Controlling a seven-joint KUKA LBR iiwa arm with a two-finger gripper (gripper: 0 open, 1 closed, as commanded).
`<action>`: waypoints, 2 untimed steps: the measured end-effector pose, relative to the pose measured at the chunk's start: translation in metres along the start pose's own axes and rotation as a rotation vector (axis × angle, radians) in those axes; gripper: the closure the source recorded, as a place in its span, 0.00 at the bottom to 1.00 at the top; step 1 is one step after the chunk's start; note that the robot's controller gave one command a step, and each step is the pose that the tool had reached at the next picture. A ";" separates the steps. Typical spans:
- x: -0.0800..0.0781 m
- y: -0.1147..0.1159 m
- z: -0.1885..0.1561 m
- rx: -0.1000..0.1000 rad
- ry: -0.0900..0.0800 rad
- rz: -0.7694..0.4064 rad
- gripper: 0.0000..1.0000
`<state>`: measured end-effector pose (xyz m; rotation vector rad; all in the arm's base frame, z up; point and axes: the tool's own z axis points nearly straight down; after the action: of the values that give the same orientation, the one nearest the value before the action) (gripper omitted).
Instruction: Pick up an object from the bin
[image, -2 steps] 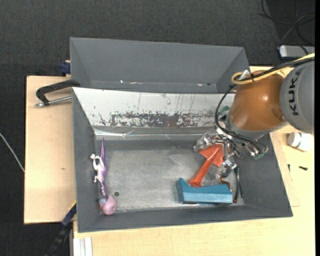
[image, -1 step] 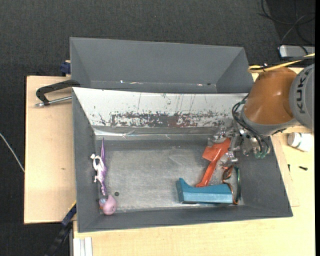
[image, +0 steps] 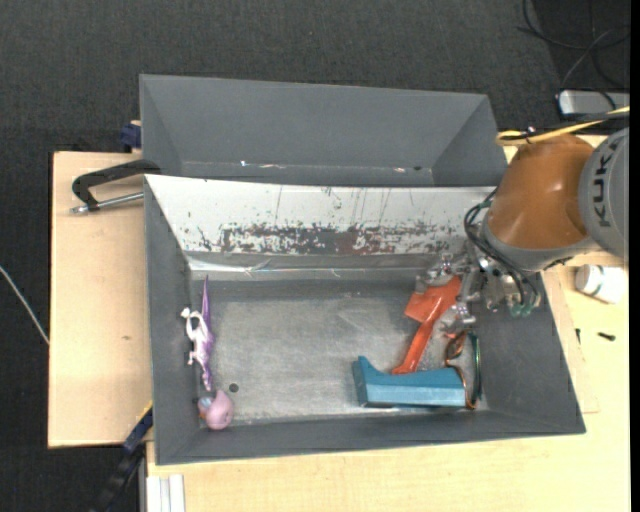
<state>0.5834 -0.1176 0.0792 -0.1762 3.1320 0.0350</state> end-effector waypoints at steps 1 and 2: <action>-0.003 0.007 0.002 0.014 0.004 -0.013 1.00; -0.005 0.012 0.003 0.019 0.005 -0.011 1.00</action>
Offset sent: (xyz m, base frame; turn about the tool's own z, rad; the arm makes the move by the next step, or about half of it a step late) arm 0.0050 0.0008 -0.0092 -0.0064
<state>0.5875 -0.1051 0.0764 -0.1934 3.1348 0.0051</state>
